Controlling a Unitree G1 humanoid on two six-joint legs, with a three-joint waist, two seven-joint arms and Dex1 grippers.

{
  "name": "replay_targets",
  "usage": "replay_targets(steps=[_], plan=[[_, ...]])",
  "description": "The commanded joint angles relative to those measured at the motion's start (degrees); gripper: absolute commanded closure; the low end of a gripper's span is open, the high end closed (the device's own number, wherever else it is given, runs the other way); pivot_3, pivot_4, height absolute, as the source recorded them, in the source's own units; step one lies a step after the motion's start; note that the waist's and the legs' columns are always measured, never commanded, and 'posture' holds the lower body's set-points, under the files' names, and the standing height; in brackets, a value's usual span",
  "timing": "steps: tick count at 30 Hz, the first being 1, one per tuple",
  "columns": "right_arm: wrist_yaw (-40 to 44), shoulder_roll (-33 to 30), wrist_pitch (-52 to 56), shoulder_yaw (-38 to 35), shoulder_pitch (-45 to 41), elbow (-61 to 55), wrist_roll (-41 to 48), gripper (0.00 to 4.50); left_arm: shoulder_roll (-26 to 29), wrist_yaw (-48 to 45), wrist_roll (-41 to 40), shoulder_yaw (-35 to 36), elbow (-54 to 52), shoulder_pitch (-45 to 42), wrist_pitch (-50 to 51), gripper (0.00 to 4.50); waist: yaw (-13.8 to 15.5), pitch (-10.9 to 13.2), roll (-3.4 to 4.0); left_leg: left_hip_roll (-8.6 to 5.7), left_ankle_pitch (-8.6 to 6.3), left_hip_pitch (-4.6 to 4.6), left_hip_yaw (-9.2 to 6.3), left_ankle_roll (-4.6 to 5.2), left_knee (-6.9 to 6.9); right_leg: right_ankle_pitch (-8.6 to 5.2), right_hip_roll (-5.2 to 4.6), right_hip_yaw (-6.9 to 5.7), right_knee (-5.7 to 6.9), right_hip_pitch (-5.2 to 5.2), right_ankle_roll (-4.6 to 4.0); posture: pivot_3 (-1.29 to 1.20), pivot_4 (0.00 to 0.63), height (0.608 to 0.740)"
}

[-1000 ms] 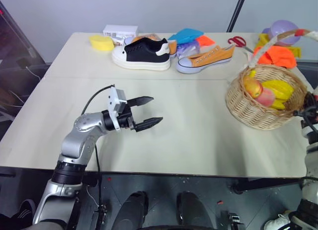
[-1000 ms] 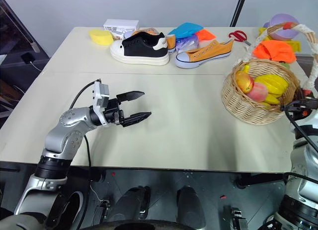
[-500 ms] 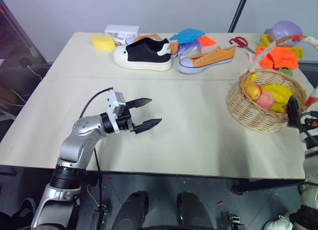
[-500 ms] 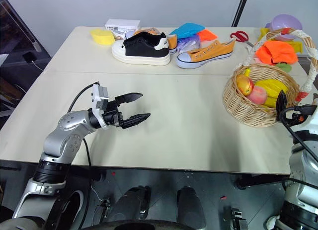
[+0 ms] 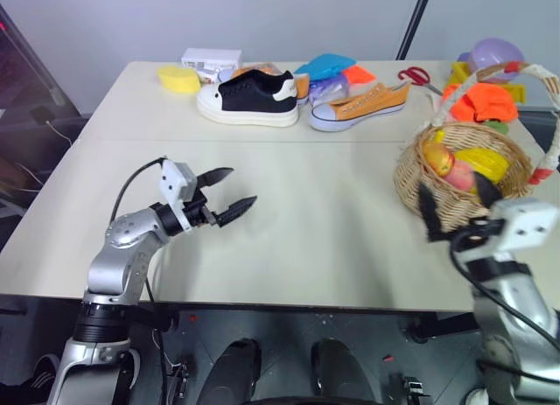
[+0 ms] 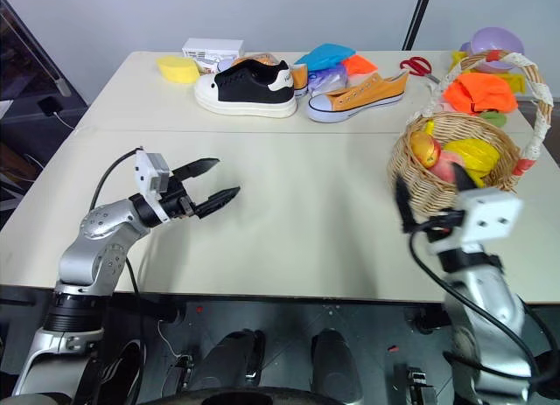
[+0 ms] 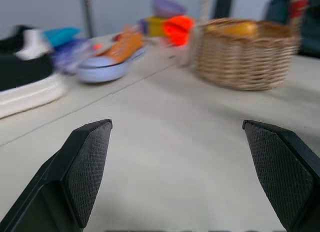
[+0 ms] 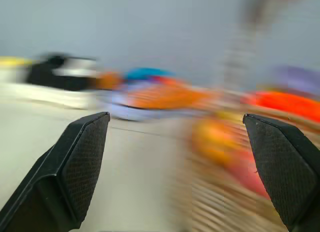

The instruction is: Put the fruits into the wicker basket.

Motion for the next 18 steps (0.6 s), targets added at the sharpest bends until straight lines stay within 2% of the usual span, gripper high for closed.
replay_targets(steps=[1, 7, 11, 18], plan=[[9.4, -3.7, 0.1, 7.0, -5.8, 5.3, 0.6, 0.05, -0.3, 9.5, 3.2, 6.3, 2.2, 0.1, -2.1, 0.00, 0.0, 0.0, -0.04, 0.00, 0.00, 0.00, 0.01, 0.00, 0.01, 0.00, 0.00, 0.00, 0.00, 0.00, 0.00, 0.00, 0.150, 0.740], [20.1, -6.2, -1.6, 14.3, -14.6, 15.6, 0.2, 0.05, -1.1, 20.2, 5.4, 13.9, 4.3, 2.8, -5.3, 0.00, 0.4, 0.1, -0.12, 0.02, 0.00, -0.02, -0.03, 0.00, 0.00, 0.00, 0.03, -0.01, -0.10, 0.01, 0.01, 0.00, 0.150, 0.740], [24.1, -6.3, -3.1, 16.0, -19.2, 21.1, -0.1, 0.05, -1.5, 26.2, 6.2, 18.5, 4.0, 6.3, -6.2, 0.00, 0.2, 0.1, -0.15, 0.03, -0.01, -0.03, -0.04, -0.01, 0.01, 0.00, 0.03, -0.02, -0.09, 0.00, 0.01, 0.00, 0.150, 0.740], [27.0, -6.1, -6.7, 18.2, -21.6, 26.7, -2.8, 0.05, -2.6, 26.4, 4.9, 19.0, 1.1, 10.1, -7.7, 0.00, 0.5, 0.1, -0.21, 0.03, -0.02, -0.04, -0.04, -0.02, 0.01, 0.01, 0.00, -0.03, -0.12, 0.01, 0.01, 0.00, 0.150, 0.740]])
